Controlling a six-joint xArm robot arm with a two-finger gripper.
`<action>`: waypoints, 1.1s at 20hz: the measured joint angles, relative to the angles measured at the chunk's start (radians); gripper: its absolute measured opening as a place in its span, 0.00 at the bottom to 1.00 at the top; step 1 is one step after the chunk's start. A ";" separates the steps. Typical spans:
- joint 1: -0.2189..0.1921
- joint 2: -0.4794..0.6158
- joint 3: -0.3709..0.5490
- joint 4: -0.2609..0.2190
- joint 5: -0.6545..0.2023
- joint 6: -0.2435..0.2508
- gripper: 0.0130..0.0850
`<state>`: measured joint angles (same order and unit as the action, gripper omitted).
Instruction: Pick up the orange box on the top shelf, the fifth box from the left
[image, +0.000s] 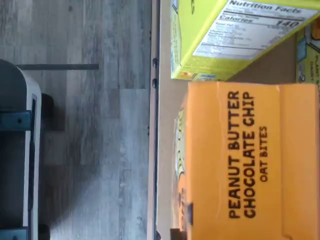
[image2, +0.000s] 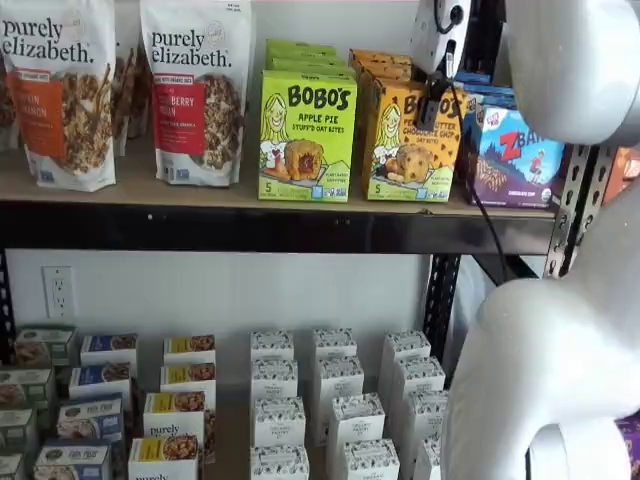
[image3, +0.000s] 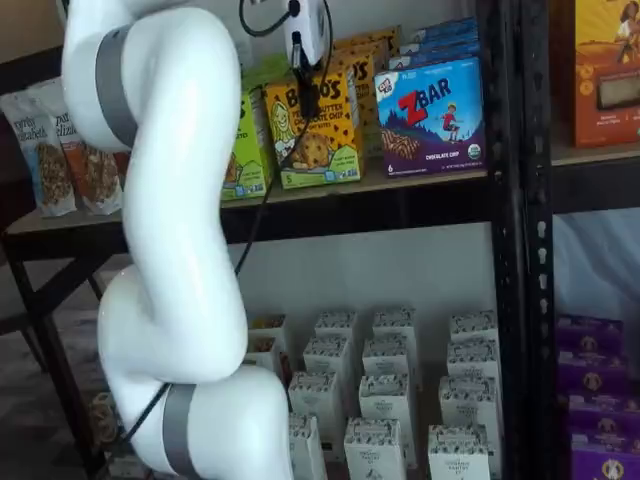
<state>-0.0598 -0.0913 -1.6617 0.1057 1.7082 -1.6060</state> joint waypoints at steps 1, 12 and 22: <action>-0.002 -0.003 0.000 0.003 0.003 -0.001 0.11; -0.008 -0.033 0.011 0.005 0.036 -0.005 0.00; -0.008 -0.056 0.021 0.026 0.056 0.001 0.00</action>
<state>-0.0680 -0.1469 -1.6409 0.1320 1.7640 -1.6047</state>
